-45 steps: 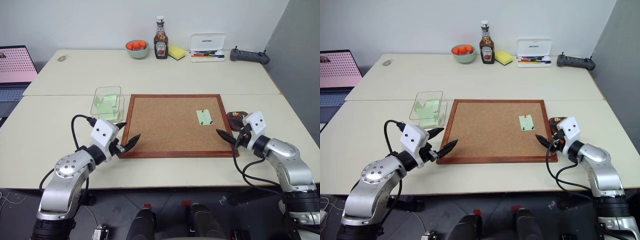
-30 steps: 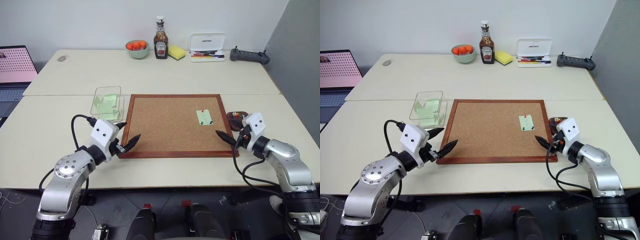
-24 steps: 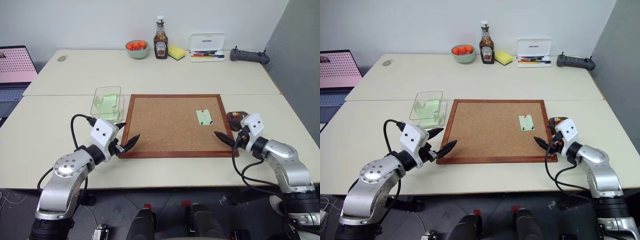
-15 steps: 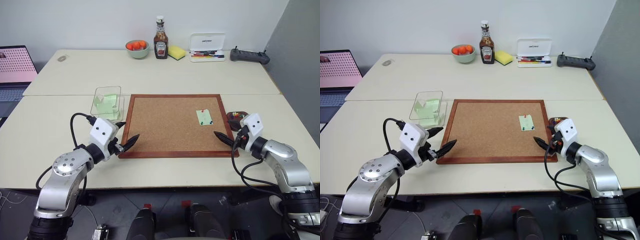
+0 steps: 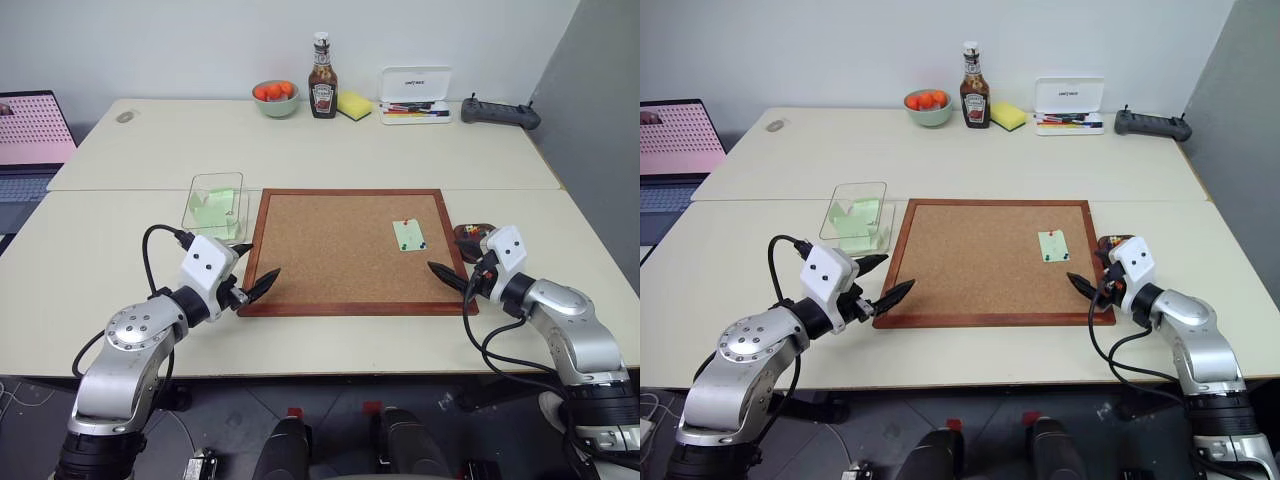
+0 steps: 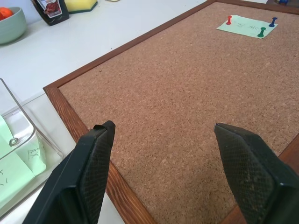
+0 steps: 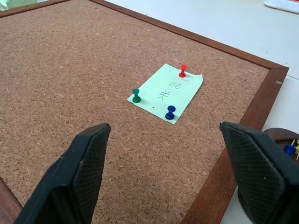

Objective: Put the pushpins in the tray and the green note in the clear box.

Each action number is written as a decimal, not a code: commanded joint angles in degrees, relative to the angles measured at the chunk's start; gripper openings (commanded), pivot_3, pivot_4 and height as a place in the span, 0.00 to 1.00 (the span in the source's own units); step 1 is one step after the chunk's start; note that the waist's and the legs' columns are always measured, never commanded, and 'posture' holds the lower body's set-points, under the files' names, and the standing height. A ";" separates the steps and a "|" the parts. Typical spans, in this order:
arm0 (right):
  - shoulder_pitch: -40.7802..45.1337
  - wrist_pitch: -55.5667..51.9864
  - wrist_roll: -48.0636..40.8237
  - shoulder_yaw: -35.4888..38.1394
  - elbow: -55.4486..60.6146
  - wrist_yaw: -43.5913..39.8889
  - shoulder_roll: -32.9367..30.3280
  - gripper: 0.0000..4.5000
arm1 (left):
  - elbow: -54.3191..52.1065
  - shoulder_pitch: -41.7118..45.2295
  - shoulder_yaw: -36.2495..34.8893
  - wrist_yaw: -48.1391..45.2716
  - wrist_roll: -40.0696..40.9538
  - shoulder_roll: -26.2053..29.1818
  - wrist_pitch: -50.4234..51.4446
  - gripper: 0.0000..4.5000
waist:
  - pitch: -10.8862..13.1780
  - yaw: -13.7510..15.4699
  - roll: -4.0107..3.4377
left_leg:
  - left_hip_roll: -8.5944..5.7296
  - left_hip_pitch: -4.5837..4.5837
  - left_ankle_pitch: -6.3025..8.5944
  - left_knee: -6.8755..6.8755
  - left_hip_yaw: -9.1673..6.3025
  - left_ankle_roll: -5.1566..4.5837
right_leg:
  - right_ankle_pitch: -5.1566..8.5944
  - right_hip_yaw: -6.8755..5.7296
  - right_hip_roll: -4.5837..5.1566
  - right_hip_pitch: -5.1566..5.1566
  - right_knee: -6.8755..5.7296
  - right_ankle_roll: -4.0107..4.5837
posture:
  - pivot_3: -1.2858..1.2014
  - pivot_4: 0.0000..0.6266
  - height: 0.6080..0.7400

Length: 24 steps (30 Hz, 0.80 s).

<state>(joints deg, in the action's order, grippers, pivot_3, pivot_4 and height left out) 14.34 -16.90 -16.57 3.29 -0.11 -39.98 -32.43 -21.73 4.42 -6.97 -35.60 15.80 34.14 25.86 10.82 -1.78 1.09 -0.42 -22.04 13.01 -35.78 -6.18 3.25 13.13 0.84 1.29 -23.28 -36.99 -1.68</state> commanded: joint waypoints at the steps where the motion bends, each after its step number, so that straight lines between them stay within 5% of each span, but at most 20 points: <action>1: 0.56 0.34 -0.41 0.84 3.09 -0.28 -0.18 0.88 | -0.71 0.82 -0.22 -0.05 -0.12 0.64 -0.55 0.79 | 0.00 0.00 0.00 | 0.00 0.00 0.00 0.00 0.02 0.00 | 0.00 0.02 0.00 0.00 0.00 0.00 | 0.52 0.24 1.00; 11: 0.00 0.16 -0.27 0.79 3.86 0.08 0.03 0.88 | -0.42 0.88 0.12 -0.25 -0.47 0.57 -0.69 0.79 | 0.01 -0.02 -0.02 | -0.13 -0.31 -0.02 -0.02 -0.74 0.01 | 0.01 -0.73 0.14 0.06 0.01 0.01 | 0.52 0.24 1.00; 24: 0.03 -0.82 -0.79 0.46 4.73 0.07 0.51 0.88 | 4.26 7.18 4.33 -3.70 0.07 -0.24 -2.21 0.76 | 0.01 0.09 -0.02 | -0.01 -0.06 -0.01 -0.01 -0.01 0.01 | 0.05 -0.02 -0.01 -0.02 0.00 0.07 | 0.52 0.24 1.00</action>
<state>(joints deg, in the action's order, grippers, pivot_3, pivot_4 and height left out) 14.08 -17.51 -16.64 3.21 1.49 -39.93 -32.09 -17.52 9.68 -3.48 -37.83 15.28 34.04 25.41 10.83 -1.68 1.07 -0.43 -22.09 13.00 -35.79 -6.19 3.26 13.18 0.82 1.28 -23.30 -37.00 -1.61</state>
